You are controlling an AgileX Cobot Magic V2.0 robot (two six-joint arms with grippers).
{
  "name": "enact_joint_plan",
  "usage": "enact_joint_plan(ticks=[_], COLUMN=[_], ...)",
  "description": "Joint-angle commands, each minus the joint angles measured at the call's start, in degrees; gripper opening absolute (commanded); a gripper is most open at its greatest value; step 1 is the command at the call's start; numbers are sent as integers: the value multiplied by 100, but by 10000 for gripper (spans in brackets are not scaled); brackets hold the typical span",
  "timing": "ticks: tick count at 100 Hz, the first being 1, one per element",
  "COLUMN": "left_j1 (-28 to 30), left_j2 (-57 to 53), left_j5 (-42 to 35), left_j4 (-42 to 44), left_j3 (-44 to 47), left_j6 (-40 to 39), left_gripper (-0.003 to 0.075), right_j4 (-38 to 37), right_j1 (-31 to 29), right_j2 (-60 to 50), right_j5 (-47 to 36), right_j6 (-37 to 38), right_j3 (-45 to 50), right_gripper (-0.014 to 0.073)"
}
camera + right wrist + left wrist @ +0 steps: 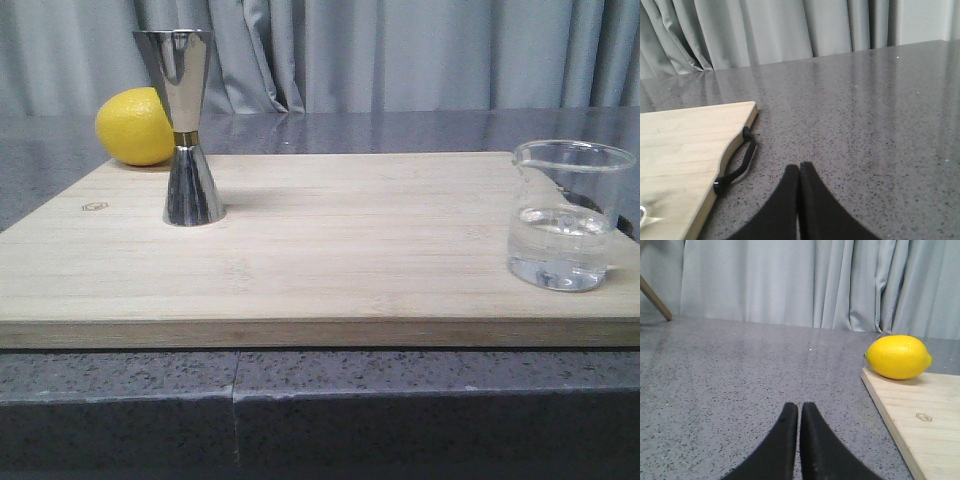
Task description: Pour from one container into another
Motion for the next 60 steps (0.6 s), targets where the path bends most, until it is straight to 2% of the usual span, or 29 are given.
enact_joint_plan(ticks=[1, 60], left_j1=[-50, -50], left_j2=[-164, -164], left_j5=[-456, -499], left_j4=[-49, -49], left_j3=[209, 209], left_j6=[-7, -7], left_gripper=[-19, -19], right_j4=[-13, -13], right_j1=[-43, -43], right_j2=[-117, -117], right_j5=[-412, -412], right_j6=[-78, -78], right_j3=[165, 165], right_gripper=[-73, -73])
